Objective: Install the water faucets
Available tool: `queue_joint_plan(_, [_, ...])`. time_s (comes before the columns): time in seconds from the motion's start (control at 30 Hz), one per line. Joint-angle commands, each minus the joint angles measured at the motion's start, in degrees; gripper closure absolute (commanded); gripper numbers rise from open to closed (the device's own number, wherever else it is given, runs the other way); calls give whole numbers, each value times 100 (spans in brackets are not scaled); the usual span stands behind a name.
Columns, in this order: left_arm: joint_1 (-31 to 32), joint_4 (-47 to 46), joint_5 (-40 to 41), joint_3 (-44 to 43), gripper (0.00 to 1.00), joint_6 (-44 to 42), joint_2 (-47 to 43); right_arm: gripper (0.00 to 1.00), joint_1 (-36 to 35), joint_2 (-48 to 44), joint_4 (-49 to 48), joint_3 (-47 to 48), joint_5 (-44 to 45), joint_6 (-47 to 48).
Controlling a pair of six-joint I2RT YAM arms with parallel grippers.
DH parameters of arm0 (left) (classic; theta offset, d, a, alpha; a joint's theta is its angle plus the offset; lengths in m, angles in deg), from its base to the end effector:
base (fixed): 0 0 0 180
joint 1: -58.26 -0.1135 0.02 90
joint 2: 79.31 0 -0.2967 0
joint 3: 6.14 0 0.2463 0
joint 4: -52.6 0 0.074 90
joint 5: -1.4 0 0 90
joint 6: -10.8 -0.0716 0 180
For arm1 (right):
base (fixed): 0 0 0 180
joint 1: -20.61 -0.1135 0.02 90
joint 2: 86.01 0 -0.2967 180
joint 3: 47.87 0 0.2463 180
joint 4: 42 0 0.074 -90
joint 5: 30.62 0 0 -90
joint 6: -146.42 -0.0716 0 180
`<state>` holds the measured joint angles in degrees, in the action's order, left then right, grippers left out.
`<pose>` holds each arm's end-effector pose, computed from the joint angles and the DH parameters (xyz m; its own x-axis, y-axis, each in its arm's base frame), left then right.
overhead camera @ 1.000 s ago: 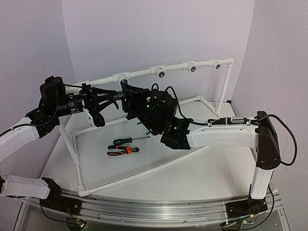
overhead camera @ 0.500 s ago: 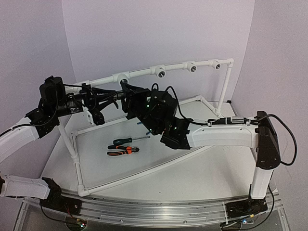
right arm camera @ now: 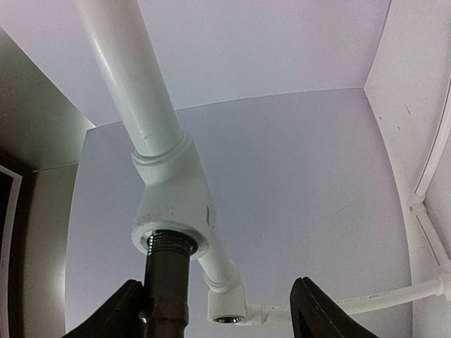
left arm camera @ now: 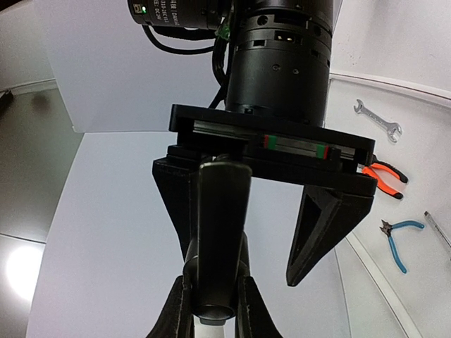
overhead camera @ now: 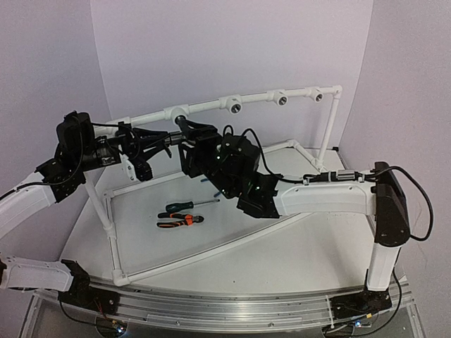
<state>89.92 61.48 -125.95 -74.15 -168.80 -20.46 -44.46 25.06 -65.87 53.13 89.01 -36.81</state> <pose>0.1820 -0.1633 0.4073 0.9336 0.3582 -0.0040 0.0024 0.0051 1.0000 0.2435 0.4398 0.3798 -0.5906 0.7883 0.1725 -0.0674 -0.2611 0.9629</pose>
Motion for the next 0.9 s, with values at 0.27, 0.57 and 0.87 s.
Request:
queue_joint_plan(0.27, [77,171,-15,-188,100,529,49,5,351,-1131,99,-865,-220,2013])
queue_joint_plan(0.57, [77,172,100,-388,100,922,167,4,210,-2167,2454,-775,7,4876])
queue_joint_plan(0.87, [76,108,125,-357,100,967,194,2,-1210,-2068,2341,-892,1955,14902])
